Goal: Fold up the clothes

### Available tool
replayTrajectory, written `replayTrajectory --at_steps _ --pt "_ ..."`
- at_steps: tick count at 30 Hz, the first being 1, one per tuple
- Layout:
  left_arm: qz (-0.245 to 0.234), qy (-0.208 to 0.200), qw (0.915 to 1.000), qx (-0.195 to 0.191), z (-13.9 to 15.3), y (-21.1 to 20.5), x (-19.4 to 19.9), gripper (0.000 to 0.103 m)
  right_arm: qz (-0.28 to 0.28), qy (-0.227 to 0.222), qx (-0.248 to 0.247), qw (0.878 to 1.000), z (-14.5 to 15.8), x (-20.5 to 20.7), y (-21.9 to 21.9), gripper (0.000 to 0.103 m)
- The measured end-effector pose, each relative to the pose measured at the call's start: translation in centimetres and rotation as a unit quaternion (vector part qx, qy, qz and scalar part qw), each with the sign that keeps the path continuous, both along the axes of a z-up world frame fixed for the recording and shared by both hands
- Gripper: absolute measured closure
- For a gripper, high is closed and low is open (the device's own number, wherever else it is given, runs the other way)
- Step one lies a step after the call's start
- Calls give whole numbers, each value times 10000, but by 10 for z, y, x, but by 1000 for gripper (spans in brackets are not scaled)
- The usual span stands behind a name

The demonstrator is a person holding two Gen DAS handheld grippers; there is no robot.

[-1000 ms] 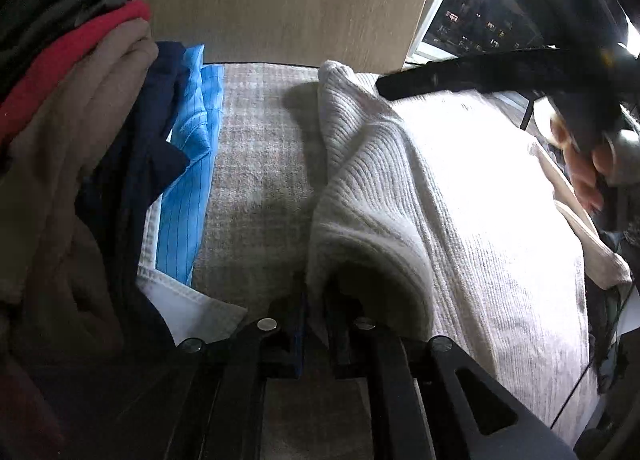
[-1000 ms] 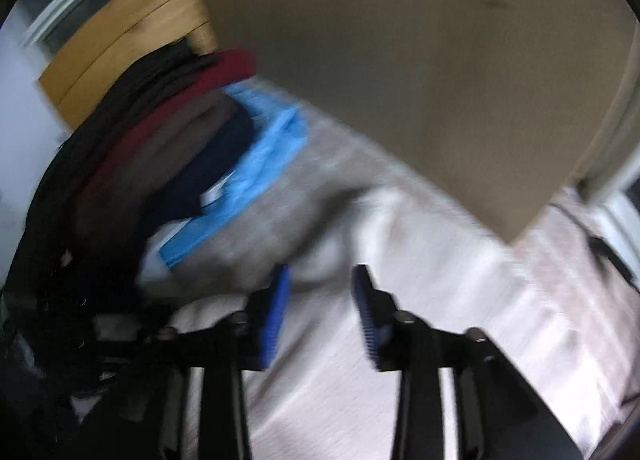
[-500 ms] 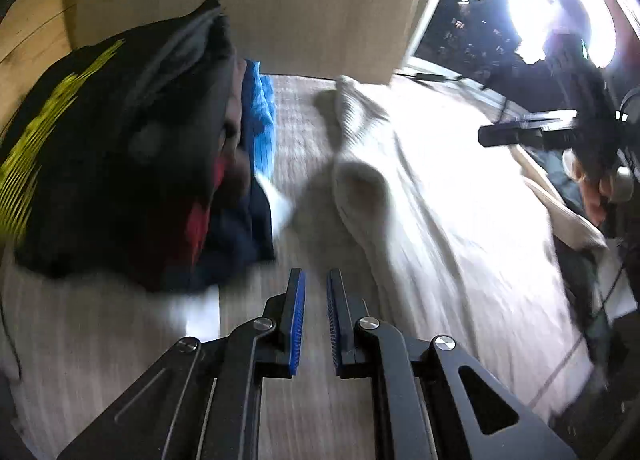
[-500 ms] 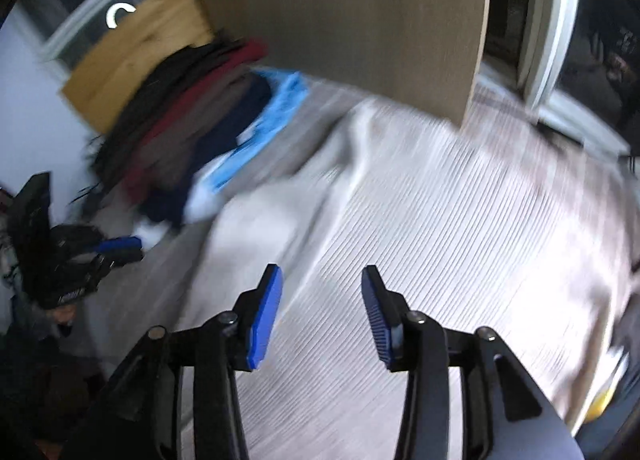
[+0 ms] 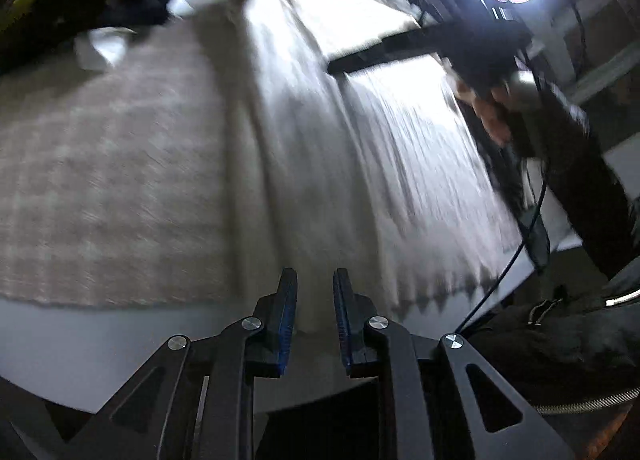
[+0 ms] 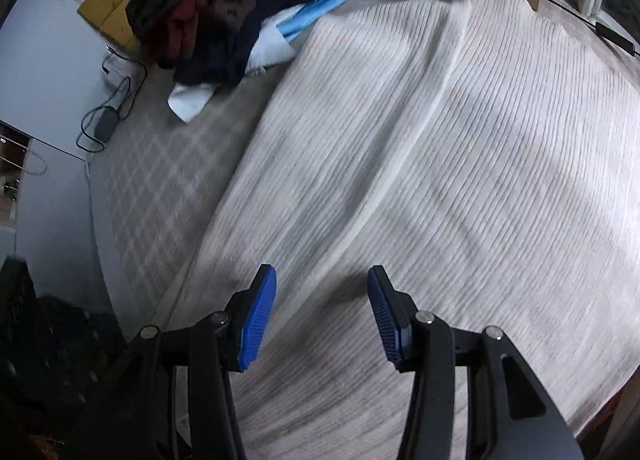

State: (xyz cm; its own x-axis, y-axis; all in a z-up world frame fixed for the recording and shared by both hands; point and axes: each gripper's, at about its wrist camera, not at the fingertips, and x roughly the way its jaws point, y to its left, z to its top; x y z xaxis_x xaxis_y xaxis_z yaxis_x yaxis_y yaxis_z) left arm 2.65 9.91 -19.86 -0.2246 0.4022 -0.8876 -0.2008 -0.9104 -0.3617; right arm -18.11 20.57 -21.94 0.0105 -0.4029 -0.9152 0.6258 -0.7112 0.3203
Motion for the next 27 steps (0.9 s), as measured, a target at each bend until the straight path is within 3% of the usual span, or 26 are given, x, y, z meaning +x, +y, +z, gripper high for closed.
replayTrajectory --at_steps 3,7,11,13,15,16,18,20,24,27 --pt "-43 33 9990 -439 -10 8 8 86 -53 47 41 10000 -3 2 1 56" --pt "162 170 9990 -391 -9 3 10 97 -86 113 -70 9999 -6 3 0 56" --pt "550 556 9953 -572 20 -13 22 98 74 261 41 9996 -1 9 -4 56" --pt "443 262 9970 -580 7 -11 22 92 85 368 -57 9993 8 8 -2 56" --pt "349 -29 9966 -749 -5 -8 21 95 21 534 -190 9984 18 -3 -4 56" --pt "376 -89 9961 -797 -6 -9 20 95 -11 617 -255 9978 24 -9 -5 56" --pt "502 0 9973 -540 8 -15 16 95 -74 872 -291 9957 32 -25 -8 56" --pt "470 308 9967 -593 29 -14 -1 95 -163 1170 -274 9926 38 -45 -12 56" --pt "386 963 9923 -675 55 -4 -70 87 -668 1094 -446 9907 35 -94 -10 56" --pt "471 1286 9899 -363 60 1 -129 85 -719 900 -378 9926 21 -120 -24 56"
